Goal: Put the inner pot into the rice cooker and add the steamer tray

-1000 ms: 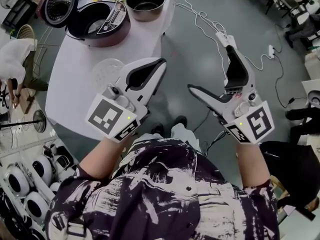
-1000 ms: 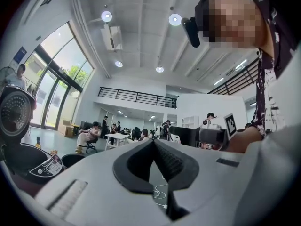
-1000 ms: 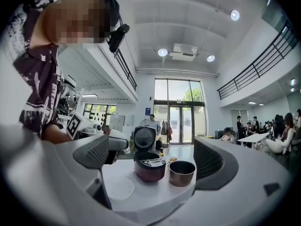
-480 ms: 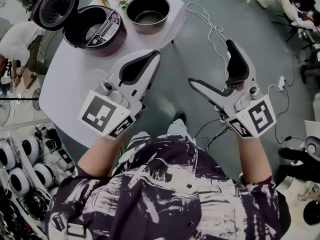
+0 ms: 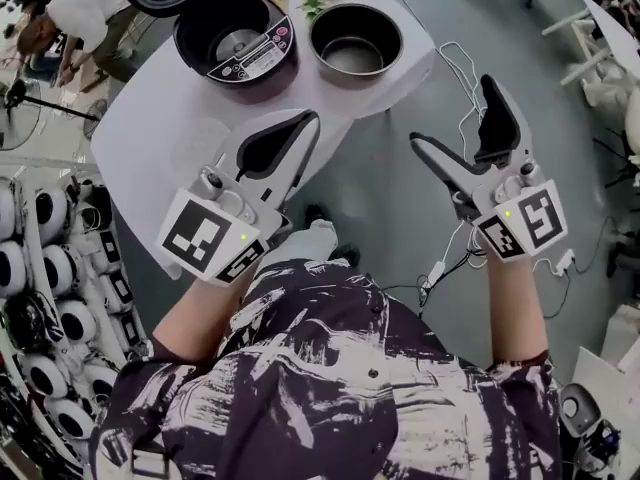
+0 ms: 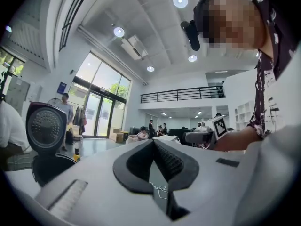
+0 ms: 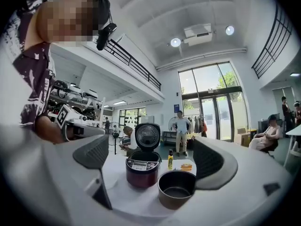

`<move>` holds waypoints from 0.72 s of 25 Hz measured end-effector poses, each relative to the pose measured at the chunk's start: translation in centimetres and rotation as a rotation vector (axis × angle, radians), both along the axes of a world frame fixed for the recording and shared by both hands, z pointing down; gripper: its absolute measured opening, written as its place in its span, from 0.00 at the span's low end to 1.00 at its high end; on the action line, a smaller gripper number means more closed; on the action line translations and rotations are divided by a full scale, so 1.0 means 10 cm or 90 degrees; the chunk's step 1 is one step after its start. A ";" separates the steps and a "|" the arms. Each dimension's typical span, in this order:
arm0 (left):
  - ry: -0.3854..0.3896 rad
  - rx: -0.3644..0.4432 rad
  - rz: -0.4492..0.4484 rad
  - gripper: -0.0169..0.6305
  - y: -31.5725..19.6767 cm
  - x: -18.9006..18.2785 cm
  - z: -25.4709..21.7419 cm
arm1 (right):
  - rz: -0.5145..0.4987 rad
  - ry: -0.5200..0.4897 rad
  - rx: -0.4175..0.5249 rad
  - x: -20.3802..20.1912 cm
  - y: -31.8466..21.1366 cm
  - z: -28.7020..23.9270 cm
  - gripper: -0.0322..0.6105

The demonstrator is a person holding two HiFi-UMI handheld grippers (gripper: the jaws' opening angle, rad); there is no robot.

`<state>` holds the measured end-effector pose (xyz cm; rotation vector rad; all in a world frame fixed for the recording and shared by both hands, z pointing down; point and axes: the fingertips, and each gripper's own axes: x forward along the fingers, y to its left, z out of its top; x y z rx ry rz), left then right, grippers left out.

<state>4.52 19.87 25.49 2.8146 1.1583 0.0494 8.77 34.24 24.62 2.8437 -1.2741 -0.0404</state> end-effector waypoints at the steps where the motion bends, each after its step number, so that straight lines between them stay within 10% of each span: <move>1: 0.003 -0.001 -0.019 0.03 -0.11 0.08 0.01 | -0.013 -0.002 -0.002 0.15 -0.09 0.03 0.86; 18: 0.026 -0.035 -0.180 0.03 -1.52 1.53 0.04 | -0.109 -0.098 -0.206 2.97 -1.15 1.01 0.85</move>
